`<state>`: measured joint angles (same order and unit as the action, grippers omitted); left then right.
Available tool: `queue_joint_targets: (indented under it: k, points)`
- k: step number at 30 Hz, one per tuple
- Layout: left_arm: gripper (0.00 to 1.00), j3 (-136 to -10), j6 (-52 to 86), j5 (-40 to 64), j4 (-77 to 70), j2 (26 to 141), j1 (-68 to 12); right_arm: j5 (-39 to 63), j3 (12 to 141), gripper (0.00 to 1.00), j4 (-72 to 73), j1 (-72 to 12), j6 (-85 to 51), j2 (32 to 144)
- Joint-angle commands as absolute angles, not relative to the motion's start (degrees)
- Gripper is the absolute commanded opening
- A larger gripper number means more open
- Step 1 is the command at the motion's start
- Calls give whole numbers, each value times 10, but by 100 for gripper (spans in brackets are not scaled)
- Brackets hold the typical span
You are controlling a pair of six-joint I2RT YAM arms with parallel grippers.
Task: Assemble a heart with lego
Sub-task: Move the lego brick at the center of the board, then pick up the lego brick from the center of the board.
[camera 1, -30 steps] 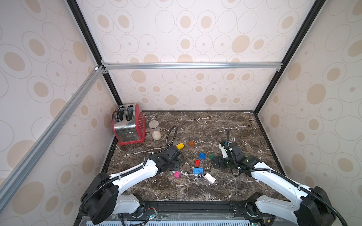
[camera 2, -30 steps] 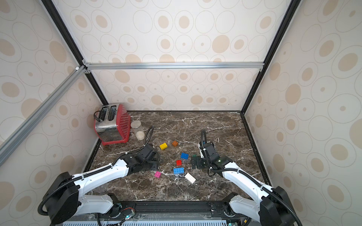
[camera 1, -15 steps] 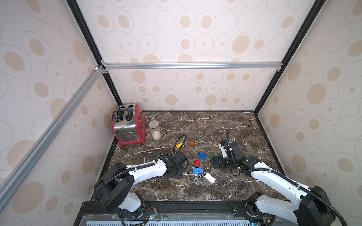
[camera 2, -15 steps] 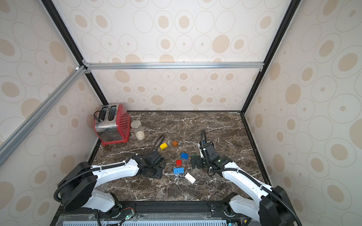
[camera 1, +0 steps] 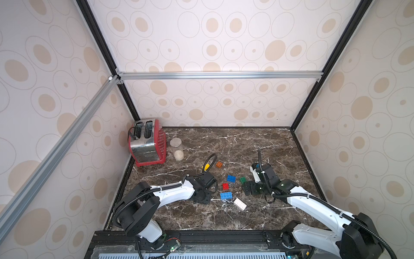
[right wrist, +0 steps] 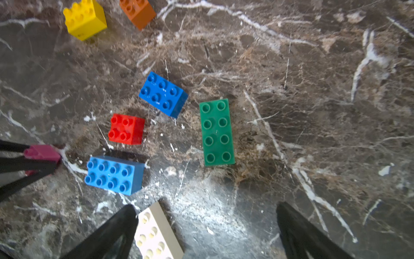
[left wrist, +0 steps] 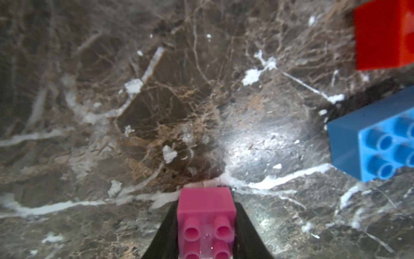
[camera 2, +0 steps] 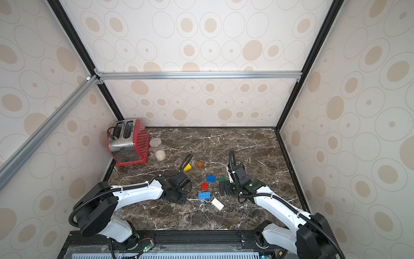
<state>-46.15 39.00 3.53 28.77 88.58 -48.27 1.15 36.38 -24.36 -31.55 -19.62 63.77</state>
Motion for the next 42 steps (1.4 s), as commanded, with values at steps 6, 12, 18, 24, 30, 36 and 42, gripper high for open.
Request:
queue_joint_targets:
  k: [6,12,18,24,30,36,42]
  points:
    - [29,-509,442,24,325,912,-504,82,380,87,-270,-352,-154,668]
    - [52,-533,430,5,366,894,-505,31,415,83,-293,-399,-137,722]
    - [76,-549,408,-19,406,835,-503,15,461,79,-351,-434,-127,775]
    - [77,-511,399,2,377,790,-464,6,464,78,-393,-482,-145,805]
    - [77,-482,384,10,367,772,-433,-14,478,75,-414,-497,-143,855]
    - [77,-461,390,26,335,780,-431,-42,496,67,-420,-508,-142,887]
    - [77,-452,392,29,330,780,-431,-34,511,63,-415,-511,-129,894]
